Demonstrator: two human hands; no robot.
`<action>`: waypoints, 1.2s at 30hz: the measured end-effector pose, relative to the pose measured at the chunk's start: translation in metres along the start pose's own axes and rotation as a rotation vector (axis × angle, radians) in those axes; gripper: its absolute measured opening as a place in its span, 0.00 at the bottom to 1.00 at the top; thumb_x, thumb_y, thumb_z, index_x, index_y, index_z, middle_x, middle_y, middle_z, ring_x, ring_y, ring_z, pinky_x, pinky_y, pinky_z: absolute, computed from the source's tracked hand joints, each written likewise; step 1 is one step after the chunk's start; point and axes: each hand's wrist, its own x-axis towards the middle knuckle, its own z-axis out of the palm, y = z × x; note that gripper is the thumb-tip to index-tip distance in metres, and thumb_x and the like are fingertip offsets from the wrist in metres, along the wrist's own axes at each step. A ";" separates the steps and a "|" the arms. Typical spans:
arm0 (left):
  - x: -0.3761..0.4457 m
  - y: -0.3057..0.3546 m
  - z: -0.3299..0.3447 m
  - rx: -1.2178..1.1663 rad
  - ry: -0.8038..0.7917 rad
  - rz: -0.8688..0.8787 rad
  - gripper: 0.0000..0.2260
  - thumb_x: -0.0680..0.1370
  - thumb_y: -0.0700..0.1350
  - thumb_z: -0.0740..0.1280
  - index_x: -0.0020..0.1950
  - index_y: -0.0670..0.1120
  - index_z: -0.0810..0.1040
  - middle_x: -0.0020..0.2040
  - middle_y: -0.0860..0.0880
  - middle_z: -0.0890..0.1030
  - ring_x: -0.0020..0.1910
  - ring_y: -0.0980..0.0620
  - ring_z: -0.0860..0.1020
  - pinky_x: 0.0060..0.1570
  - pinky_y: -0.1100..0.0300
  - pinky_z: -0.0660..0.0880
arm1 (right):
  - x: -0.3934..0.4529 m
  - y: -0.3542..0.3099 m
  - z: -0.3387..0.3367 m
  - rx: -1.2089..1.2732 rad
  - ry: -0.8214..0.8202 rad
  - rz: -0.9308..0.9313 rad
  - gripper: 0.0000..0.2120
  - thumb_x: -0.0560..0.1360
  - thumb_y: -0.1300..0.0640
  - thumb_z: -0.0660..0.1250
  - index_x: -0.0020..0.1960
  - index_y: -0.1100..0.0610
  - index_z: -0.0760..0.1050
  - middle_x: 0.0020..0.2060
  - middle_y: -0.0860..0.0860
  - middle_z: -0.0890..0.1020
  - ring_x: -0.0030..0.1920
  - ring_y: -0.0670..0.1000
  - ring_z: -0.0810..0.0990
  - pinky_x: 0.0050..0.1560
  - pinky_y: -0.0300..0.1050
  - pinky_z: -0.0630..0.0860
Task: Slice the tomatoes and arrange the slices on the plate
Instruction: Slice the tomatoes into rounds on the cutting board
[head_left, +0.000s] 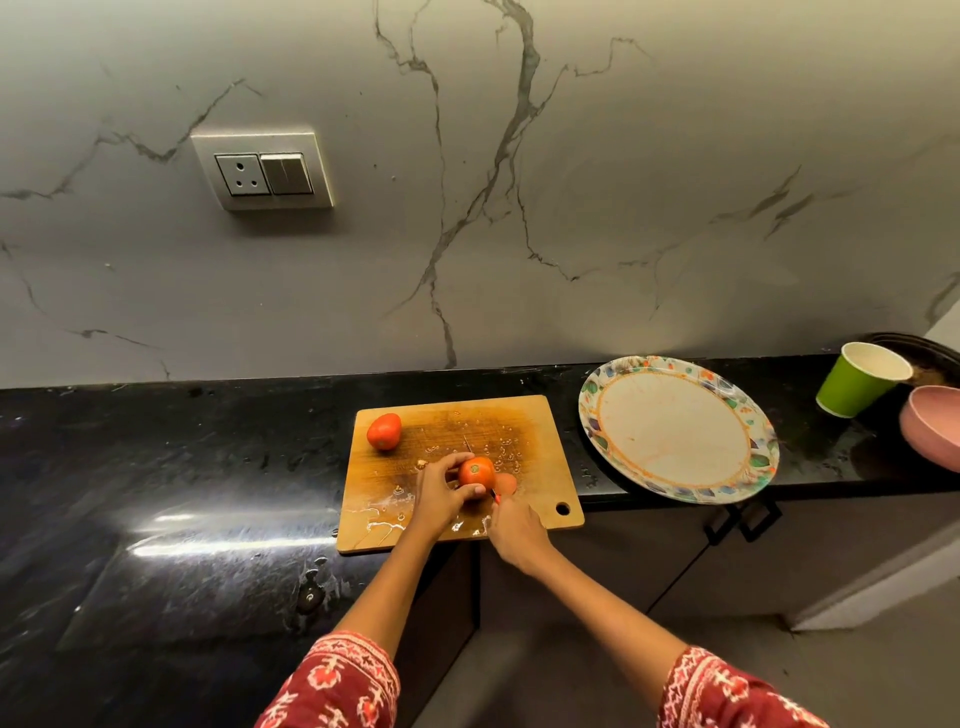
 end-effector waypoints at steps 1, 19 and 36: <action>0.000 0.001 0.000 -0.003 -0.002 -0.006 0.22 0.67 0.36 0.74 0.60 0.41 0.76 0.61 0.44 0.76 0.57 0.51 0.74 0.50 0.65 0.71 | -0.002 0.004 0.001 -0.012 -0.008 0.006 0.13 0.80 0.58 0.55 0.62 0.61 0.69 0.58 0.60 0.76 0.60 0.62 0.75 0.55 0.51 0.72; -0.003 0.010 -0.004 0.029 -0.028 -0.069 0.22 0.69 0.34 0.72 0.63 0.41 0.74 0.63 0.44 0.74 0.62 0.47 0.73 0.52 0.64 0.70 | -0.035 0.028 -0.005 -0.102 -0.012 0.059 0.15 0.82 0.55 0.50 0.62 0.61 0.68 0.60 0.59 0.76 0.62 0.60 0.73 0.56 0.50 0.71; -0.008 0.013 -0.004 -0.020 -0.003 -0.052 0.23 0.68 0.34 0.73 0.62 0.40 0.75 0.62 0.43 0.76 0.58 0.49 0.74 0.52 0.63 0.71 | -0.034 -0.002 -0.029 0.195 -0.033 -0.058 0.18 0.82 0.57 0.48 0.34 0.51 0.62 0.30 0.47 0.68 0.29 0.44 0.66 0.28 0.35 0.62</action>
